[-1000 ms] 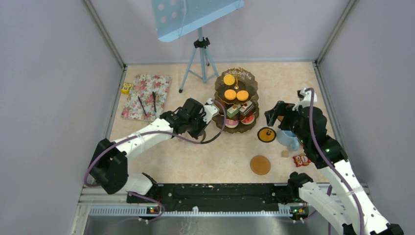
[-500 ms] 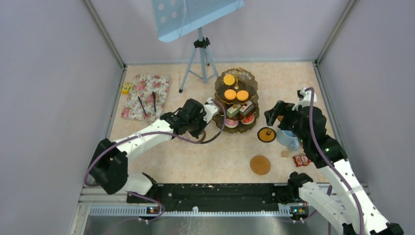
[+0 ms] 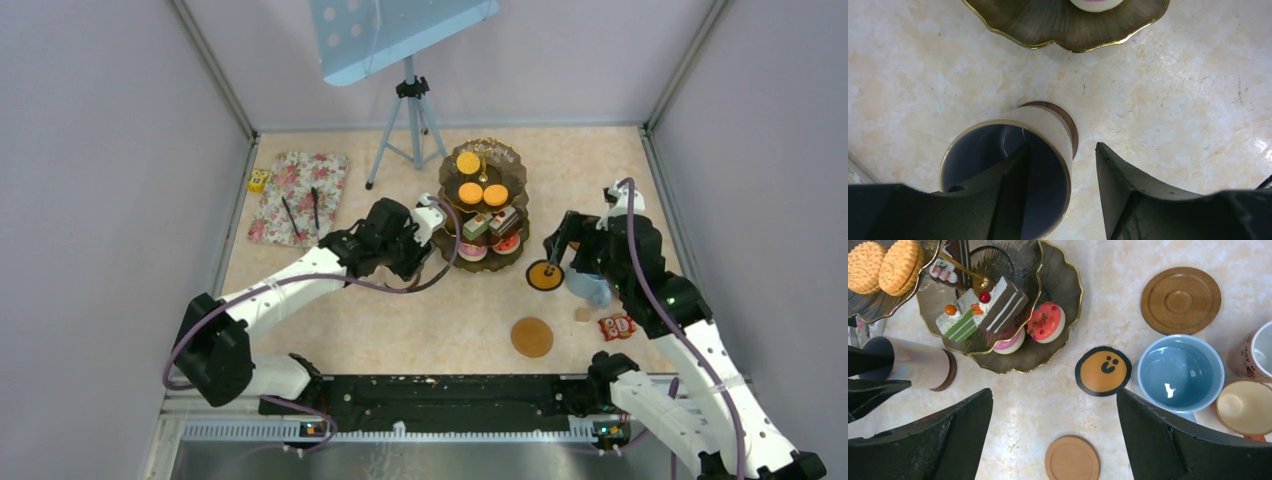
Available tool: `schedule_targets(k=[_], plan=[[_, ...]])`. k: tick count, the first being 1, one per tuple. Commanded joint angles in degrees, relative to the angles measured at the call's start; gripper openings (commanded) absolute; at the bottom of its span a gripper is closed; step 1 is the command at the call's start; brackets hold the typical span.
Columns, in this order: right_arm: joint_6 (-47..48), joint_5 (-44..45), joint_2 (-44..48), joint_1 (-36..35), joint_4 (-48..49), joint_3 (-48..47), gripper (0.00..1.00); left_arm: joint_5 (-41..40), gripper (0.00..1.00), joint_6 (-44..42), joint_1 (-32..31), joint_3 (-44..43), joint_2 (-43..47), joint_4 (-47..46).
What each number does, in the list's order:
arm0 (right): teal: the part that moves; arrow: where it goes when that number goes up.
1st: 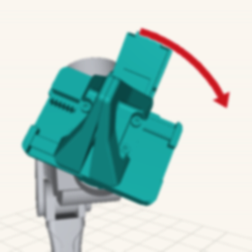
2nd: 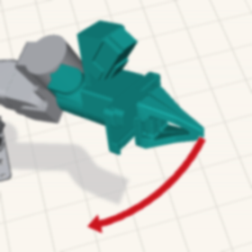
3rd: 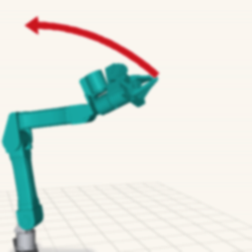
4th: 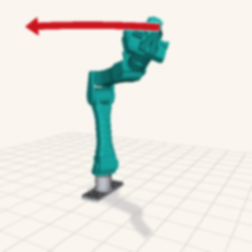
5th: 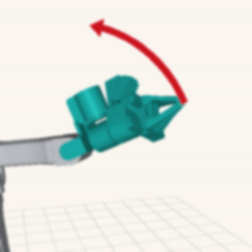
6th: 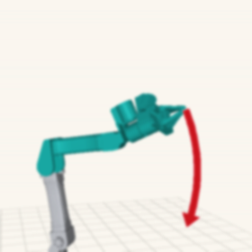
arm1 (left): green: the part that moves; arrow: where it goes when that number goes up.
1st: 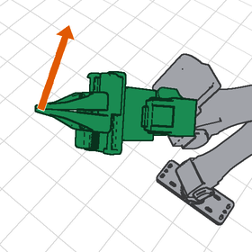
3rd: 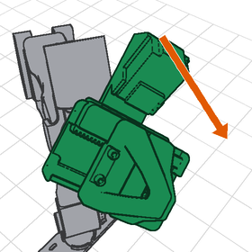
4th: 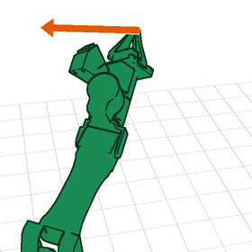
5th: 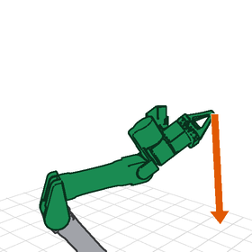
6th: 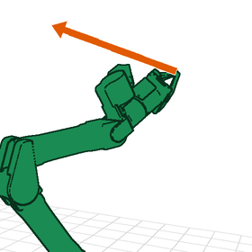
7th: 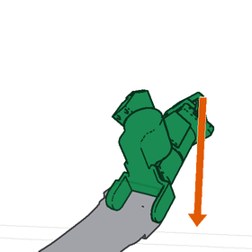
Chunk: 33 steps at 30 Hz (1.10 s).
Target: Serve the afternoon tea
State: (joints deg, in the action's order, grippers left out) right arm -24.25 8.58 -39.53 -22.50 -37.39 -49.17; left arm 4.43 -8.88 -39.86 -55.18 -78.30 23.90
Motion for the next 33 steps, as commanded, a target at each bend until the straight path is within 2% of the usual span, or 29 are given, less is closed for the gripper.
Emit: schedule_targets(k=[1,6,8,10,14,20,24,27,30,33], plan=[[-2.00,0.60,-4.13,-0.66,-8.12,-6.45,0.92,-0.02,0.59,-0.08,-0.23,-3.72,5.34,-2.13],[-5.12,-10.98,-15.20,-1.40,-16.47,-4.86,0.94,-0.69,0.76,-0.45,-0.20,-5.89,11.34,-3.53],[-8.46,-9.29,-17.59,-6.46,-16.80,-2.63,0.94,-0.10,0.80,-0.74,-0.15,-5.76,14.35,-5.21],[-12.50,-3.39,-18.34,-15.75,-14.71,-0.51,0.94,0.36,0.86,-0.66,-0.16,-5.59,17.22,-6.33],[-20.88,1.27,-21.62,-25.86,-8.11,5.80,0.93,0.36,0.98,-0.04,-0.14,-4.67,22.59,-7.47],[-30.67,11.92,-22.03,-36.19,5.42,15.13,0.87,-0.02,0.99,1.39,-0.14,0.77,31.38,-10.75],[-35.73,16.21,-23.04,-37.07,7.41,18.36,0.85,0.10,0.99,1.77,-0.15,2.16,34.78,-9.34],[-37.82,17.36,-23.09,-37.17,10.99,21.08,0.80,0.01,0.99,1.49,-0.13,2.86,36.86,-8.15],[-37.56,15.83,-24.16,-37.19,16.68,23.20,0.73,-0.72,0.99,0.99,-0.14,2.87,38.27,-6.62],[-36.06,15.17,-27.86,-38.04,21.34,22.20,0.73,-2.60,0.99,0.81,-0.13,3.13,39.87,-5.97]])
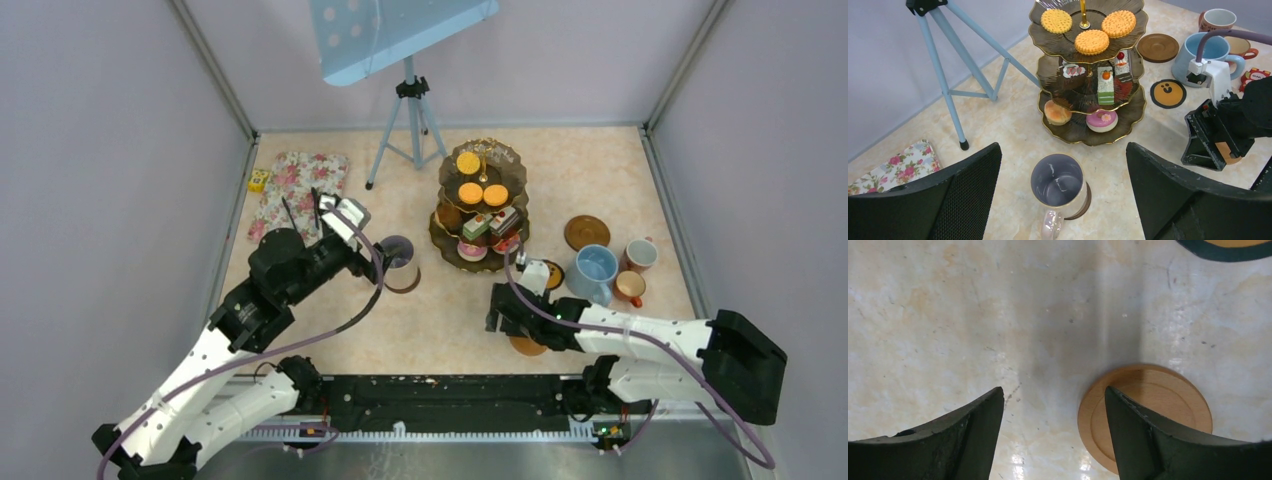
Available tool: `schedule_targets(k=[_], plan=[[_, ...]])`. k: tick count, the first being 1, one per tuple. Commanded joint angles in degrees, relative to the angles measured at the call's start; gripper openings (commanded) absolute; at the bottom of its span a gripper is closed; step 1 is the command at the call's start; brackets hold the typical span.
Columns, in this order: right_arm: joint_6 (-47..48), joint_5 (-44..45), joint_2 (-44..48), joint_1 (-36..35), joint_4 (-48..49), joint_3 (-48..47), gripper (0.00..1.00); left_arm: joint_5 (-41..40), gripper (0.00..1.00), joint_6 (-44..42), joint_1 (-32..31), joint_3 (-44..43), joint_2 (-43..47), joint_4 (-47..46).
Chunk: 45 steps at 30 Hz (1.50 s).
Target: Serve the afternoon tea
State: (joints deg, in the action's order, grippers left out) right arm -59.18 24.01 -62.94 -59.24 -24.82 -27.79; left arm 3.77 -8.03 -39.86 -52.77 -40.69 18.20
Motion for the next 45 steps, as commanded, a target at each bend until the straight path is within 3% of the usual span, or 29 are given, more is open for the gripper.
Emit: schedule_targets(k=[1,15,23,33,37,39,45], plan=[[-0.44,-0.19,-5.81,-1.56,10.36,0.10,0.73,-2.47,0.99,-0.05,-0.13,0.81,2.74,-0.31],[9.59,2.16,-20.77,-2.57,35.14,-7.08,0.72,-5.88,0.99,0.34,-0.13,0.06,4.36,1.45],[12.93,-0.36,-27.32,-2.58,47.03,-10.08,0.57,-8.11,0.99,-0.51,-0.14,-0.74,5.76,3.32],[15.40,-4.85,-34.45,-2.59,55.42,-13.81,0.56,-8.95,0.99,-0.75,-0.13,-1.36,5.69,4.13],[15.81,-2.57,-31.01,-2.90,51.11,-14.00,0.54,-9.28,0.99,-0.84,-0.19,-2.05,5.39,4.54],[14.09,2.06,-27.46,-2.98,41.28,-15.23,0.54,-9.32,0.99,-0.79,-0.13,-1.92,5.33,4.57],[9.79,4.48,-15.50,-2.95,16.88,-10.73,0.62,-9.09,0.99,-1.06,-0.13,-0.87,4.03,3.59]])
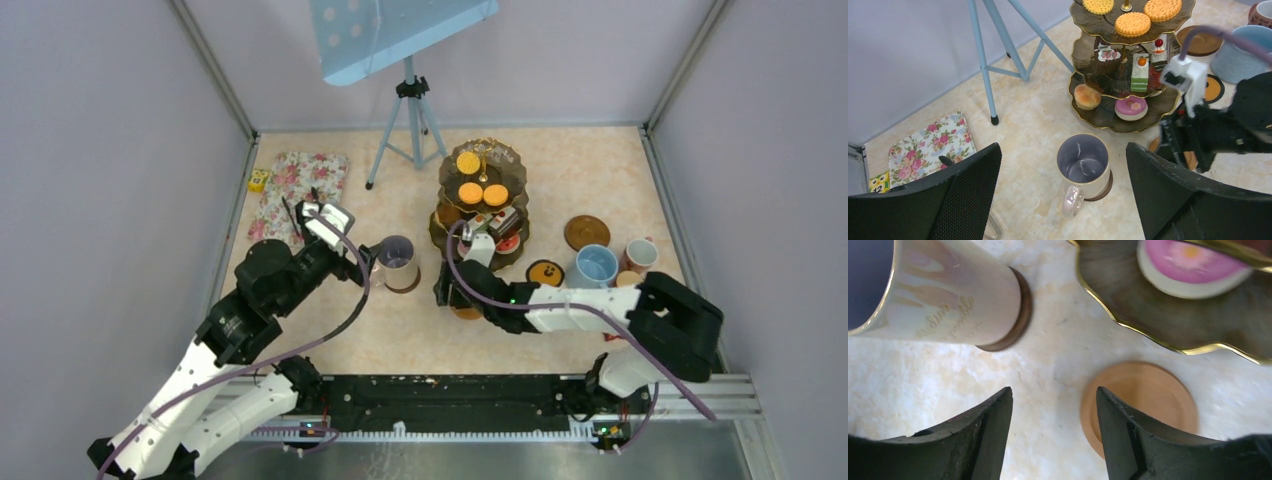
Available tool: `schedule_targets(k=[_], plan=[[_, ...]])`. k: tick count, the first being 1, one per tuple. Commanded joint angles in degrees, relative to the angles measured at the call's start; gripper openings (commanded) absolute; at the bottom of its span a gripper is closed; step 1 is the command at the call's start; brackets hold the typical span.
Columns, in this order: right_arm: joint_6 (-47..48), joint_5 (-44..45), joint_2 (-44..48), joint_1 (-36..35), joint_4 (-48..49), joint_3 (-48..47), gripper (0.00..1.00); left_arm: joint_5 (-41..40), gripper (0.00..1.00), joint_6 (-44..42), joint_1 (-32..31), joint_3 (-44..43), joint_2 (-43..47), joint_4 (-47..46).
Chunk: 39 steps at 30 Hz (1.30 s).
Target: Serve the afternoon tea
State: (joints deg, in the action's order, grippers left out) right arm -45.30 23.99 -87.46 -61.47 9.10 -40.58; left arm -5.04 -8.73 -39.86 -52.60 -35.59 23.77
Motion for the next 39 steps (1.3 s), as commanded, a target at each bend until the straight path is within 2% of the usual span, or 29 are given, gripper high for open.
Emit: schedule_targets(k=[1,4,5,8,10,15,21,26,29,34,39], plan=[[-4.83,4.77,12.30,-0.74,-18.06,4.64,0.65,-0.11,0.99,-0.28,-0.16,-0.77,-1.29,-2.36],[-4.81,3.61,21.57,0.00,-15.22,14.26,0.77,1.09,0.99,0.22,-0.13,0.13,-2.41,-4.25],[-4.27,1.61,23.64,1.21,-13.48,16.38,0.78,1.61,0.99,0.35,-0.15,0.18,-2.88,-4.76],[-4.86,-1.39,26.44,3.56,-9.82,20.28,0.68,2.68,0.99,0.88,-0.13,-0.16,-4.44,-5.38],[-5.09,-2.41,26.51,4.85,-6.67,22.17,0.65,3.04,0.99,1.16,-0.13,-0.53,-4.99,-5.52],[-4.44,-4.87,21.24,6.32,1.48,24.20,0.52,3.23,0.99,1.67,-0.18,-1.10,-5.42,-5.60],[-2.69,-7.38,15.07,7.15,7.18,22.70,0.48,2.56,0.99,2.11,-0.20,-1.63,-5.36,-4.89],[-0.87,-4.67,11.29,7.68,3.87,19.48,0.48,1.91,0.99,2.20,-0.14,-1.51,-5.36,-4.49],[0.03,-5.11,11.70,8.75,5.14,19.95,0.49,1.67,0.99,2.09,-0.16,-1.48,-5.31,-4.39],[1.47,-9.88,7.05,8.27,9.02,17.00,0.44,1.93,0.99,2.05,-0.16,-1.37,-5.77,-4.59],[0.30,-9.33,1.30,5.99,10.60,12.31,0.44,1.76,0.99,2.17,-0.16,-1.87,-6.09,-4.25]])
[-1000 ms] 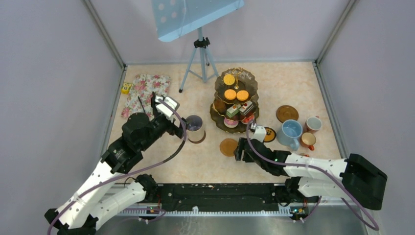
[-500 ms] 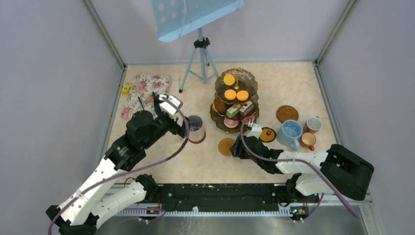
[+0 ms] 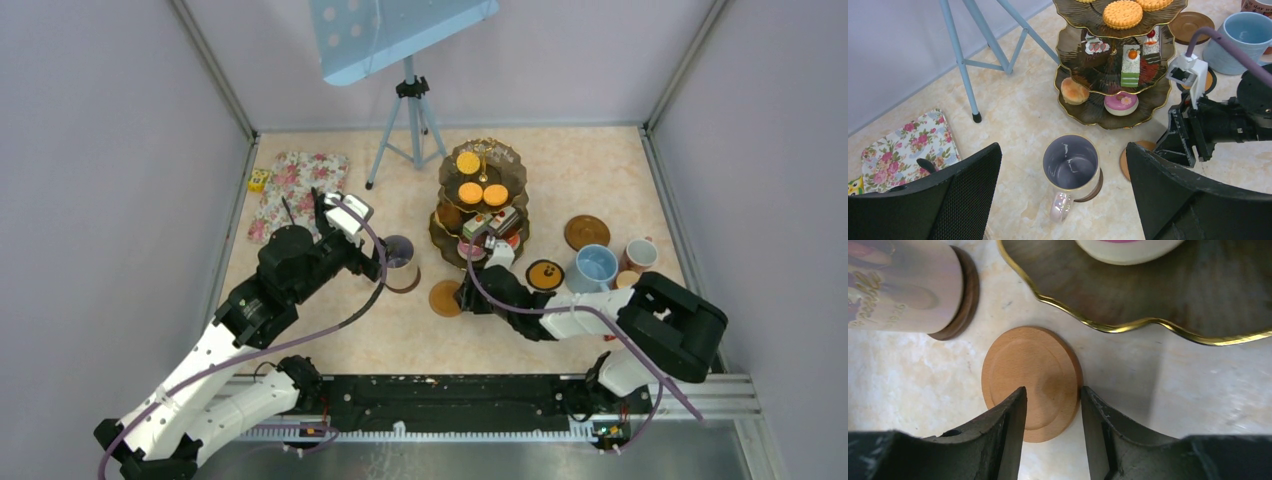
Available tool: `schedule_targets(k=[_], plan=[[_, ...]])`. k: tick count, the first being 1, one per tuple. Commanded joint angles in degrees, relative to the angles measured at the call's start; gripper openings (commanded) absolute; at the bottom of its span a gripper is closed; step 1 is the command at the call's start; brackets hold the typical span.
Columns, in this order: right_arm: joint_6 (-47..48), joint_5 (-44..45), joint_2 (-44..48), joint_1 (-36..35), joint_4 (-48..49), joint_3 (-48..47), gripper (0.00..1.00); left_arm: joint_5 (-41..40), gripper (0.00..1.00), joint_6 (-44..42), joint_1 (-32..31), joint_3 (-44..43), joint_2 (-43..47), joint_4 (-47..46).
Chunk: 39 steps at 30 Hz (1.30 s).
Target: Serve the afternoon tea
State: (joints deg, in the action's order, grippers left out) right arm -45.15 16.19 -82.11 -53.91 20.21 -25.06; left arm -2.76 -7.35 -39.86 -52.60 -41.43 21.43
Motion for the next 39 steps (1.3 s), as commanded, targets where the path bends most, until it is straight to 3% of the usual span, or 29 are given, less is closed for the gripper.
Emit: schedule_targets(k=[1,5,8,13,17,20,22,24,27,32,36,39], plan=[[-0.24,-0.80,-4.64,-1.69,-0.68,-3.76,0.45,-0.68,0.99,0.78,-0.18,-1.96,-0.24,-1.72],[-0.54,2.61,-3.59,-1.69,-5.67,-4.54,0.48,-1.29,0.99,0.75,-0.14,-1.94,0.18,-1.10],[0.77,0.49,-0.86,-1.97,-8.01,-2.54,0.49,-1.45,0.99,0.58,-0.15,-1.75,0.30,-0.93],[0.81,-3.35,2.54,-5.04,-6.36,1.52,0.50,-1.18,0.99,0.43,-0.14,-1.37,-0.47,-2.09],[-0.26,-2.40,0.02,-5.49,-1.90,0.52,0.51,-0.22,0.99,0.72,-0.16,-1.40,-1.59,-3.47],[2.50,-0.89,0.64,-5.42,-3.67,-2.26,0.51,-0.20,0.99,0.93,-0.13,-1.80,-1.48,-3.33],[4.65,1.63,4.00,-5.46,-7.90,-3.87,0.52,-0.75,0.99,0.75,-0.13,-1.72,-0.94,-3.48],[6.86,6.60,10.54,-5.49,-20.51,-6.76,0.54,-1.32,0.99,0.35,-0.13,-1.59,-0.47,-3.62],[9.24,15.89,22.45,-5.39,-38.40,-11.75,0.62,-1.92,0.99,0.12,-0.14,-0.34,0.55,-5.02],[15.16,29.42,41.00,-5.19,-56.59,-19.94,0.77,-1.35,0.99,-0.28,-0.14,2.15,1.38,-8.50],[23.41,42.16,46.38,-0.59,-55.68,-22.21,0.93,-1.18,0.99,-1.49,-0.14,2.60,0.97,-9.31],[32.33,39.36,42.70,13.58,-50.16,-24.16,0.93,-1.10,0.99,-1.66,-0.16,2.49,1.47,-9.30]])
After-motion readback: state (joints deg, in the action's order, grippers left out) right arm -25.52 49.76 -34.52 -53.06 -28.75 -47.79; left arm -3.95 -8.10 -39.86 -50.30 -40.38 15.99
